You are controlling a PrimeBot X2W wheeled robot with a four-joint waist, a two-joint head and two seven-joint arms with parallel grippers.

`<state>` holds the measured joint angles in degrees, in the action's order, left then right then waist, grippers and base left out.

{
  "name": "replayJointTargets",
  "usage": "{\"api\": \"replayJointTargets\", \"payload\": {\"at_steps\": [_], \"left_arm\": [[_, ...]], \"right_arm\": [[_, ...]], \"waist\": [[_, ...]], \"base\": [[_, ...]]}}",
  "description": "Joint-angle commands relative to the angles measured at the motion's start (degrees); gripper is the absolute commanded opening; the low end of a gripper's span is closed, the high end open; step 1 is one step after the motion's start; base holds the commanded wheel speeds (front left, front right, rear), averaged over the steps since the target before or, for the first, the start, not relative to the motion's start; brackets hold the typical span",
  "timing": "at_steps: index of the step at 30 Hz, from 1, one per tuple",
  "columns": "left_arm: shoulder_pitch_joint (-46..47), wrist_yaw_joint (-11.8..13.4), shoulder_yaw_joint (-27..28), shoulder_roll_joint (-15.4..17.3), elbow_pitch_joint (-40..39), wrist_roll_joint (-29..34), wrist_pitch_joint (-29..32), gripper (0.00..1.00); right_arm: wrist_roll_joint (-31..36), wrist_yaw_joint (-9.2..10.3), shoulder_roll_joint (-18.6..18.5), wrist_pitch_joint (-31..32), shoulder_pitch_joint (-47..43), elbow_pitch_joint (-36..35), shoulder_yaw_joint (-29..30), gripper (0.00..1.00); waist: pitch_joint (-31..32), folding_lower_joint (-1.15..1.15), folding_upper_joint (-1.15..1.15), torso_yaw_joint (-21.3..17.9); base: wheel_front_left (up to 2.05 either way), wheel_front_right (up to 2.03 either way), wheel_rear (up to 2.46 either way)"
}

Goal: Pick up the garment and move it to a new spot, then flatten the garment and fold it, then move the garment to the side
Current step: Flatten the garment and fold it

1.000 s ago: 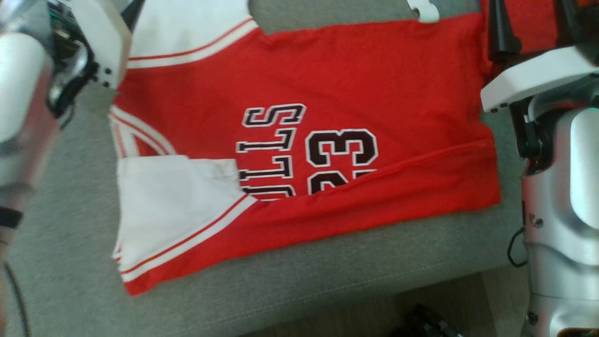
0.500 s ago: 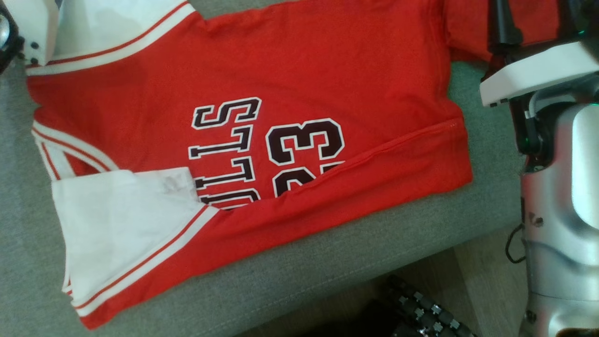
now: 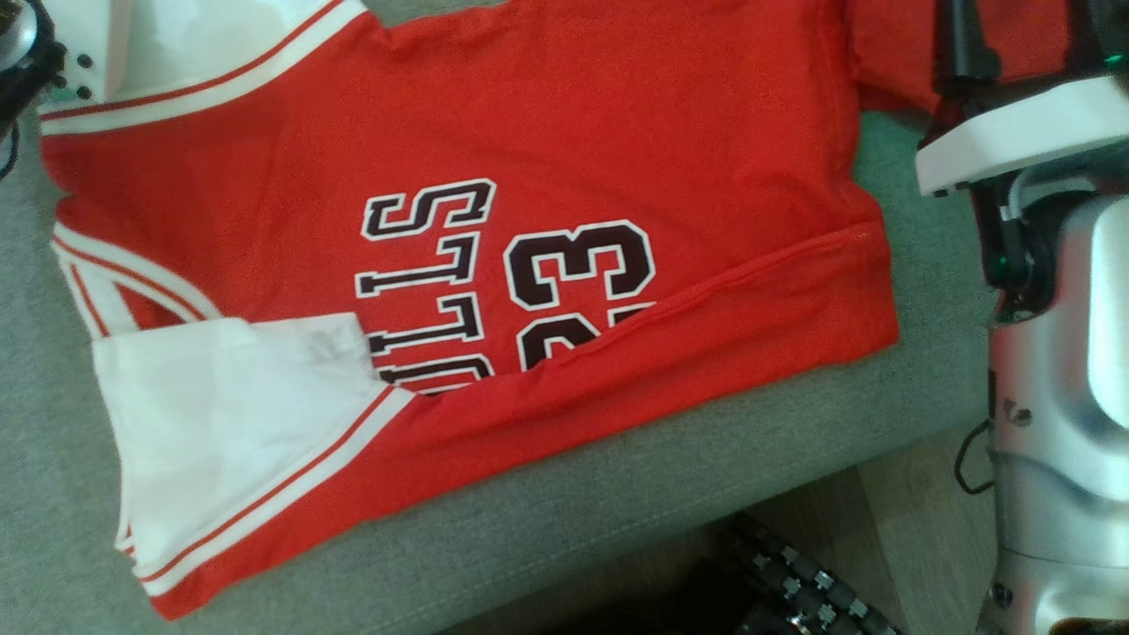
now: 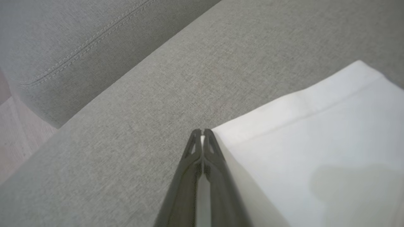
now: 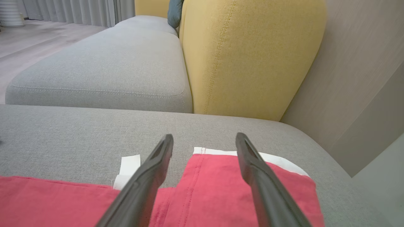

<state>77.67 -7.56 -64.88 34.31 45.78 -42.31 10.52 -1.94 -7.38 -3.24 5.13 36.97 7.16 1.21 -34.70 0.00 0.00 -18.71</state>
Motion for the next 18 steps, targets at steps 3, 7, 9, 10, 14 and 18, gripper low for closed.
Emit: {"api": "replayJointTargets", "payload": {"at_steps": [3, 7, 9, 10, 14, 18], "left_arm": [[1.72, 0.08, 0.91, 1.87, 0.26, -1.66, -2.93, 0.0], [2.15, 0.08, 1.86, 0.62, 1.62, -1.84, -9.48, 0.0], [1.88, 0.25, 2.37, -0.31, 2.03, -1.9, -12.68, 0.0], [1.67, 0.3, 2.43, -0.77, 2.11, -1.81, -14.01, 0.0], [0.5, 0.44, 2.58, -2.15, 1.94, -1.74, -18.21, 0.0], [-0.86, 0.4, 2.17, -2.93, 1.29, -1.86, -20.05, 0.0]], "right_arm": [[-0.1, -0.11, 0.35, 0.15, 0.34, -1.74, 0.09, 1.0], [-0.88, -0.11, 0.35, 0.61, 0.82, -0.43, 0.06, 1.0], [-1.68, -0.11, 0.07, 1.34, 1.03, 0.59, -0.4, 1.0], [-2.17, -0.11, -0.41, 1.72, 1.14, 1.12, -0.85, 1.0], [-5.35, -0.11, -3.03, 3.91, 1.61, 4.46, -2.72, 1.0], [-8.82, -0.11, -6.34, 6.78, 2.31, 9.35, -5.11, 1.0]], "waist": [[0.85, 0.0, 0.0, 1.49], [2.38, 0.0, 0.0, 3.65], [3.25, 0.0, 0.0, 5.08], [3.66, 0.0, 0.0, 5.84], [5.1, 0.0, 0.0, 8.6], [6.02, 0.0, 0.0, 10.86]], "base": [[0.0, 0.0, 0.0], [0.0, 0.0, 0.0], [0.0, 0.0, 0.0], [0.0, 0.0, 0.0], [0.0, 0.0, 0.0], [0.0, 0.0, 0.0]]}}
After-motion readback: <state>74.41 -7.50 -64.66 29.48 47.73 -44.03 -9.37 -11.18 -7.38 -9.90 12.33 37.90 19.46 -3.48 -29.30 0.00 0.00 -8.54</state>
